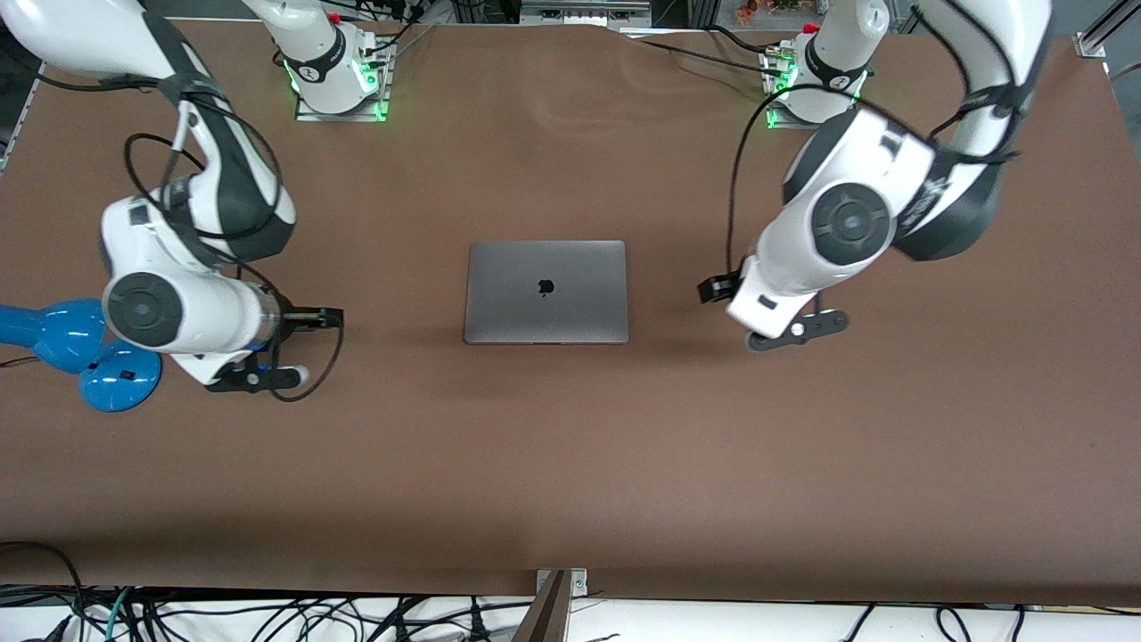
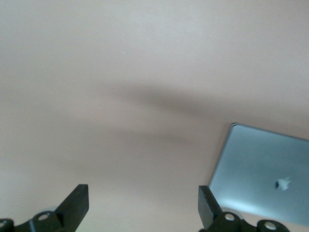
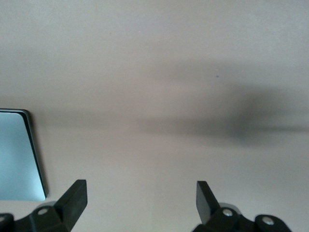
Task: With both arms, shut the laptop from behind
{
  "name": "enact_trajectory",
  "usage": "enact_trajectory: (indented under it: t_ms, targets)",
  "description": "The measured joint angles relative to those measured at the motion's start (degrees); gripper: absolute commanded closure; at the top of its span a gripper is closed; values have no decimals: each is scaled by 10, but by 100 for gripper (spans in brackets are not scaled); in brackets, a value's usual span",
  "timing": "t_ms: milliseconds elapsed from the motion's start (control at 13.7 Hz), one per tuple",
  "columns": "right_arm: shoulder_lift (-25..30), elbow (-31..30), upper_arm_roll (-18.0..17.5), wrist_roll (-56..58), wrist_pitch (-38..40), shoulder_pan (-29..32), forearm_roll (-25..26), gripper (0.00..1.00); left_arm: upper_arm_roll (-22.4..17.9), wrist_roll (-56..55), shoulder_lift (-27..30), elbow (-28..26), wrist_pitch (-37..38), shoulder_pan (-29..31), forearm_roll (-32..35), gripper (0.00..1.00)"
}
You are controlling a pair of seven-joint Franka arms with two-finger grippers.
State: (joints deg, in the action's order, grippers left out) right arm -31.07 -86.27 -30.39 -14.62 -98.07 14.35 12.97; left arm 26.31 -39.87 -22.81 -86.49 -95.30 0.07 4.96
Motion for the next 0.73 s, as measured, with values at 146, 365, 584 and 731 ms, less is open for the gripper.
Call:
enact_trajectory:
  t_ms: [146, 365, 584, 731]
  targets:
    - [16, 3, 4, 20, 0, 16, -25, 0, -1, 72, 30, -1, 25, 41, 0, 0]
    - [70, 1, 73, 26, 4, -14, -55, 0, -1, 174, 74, -9, 54, 98, 0, 0]
    - [138, -17, 187, 30, 8, -94, -79, 0, -25, 238, 132, -49, 61, 109, -3, 0]
    - [179, -32, 214, 43, 9, -107, -88, 0, -71, 267, 170, -85, 61, 89, -14, 0]
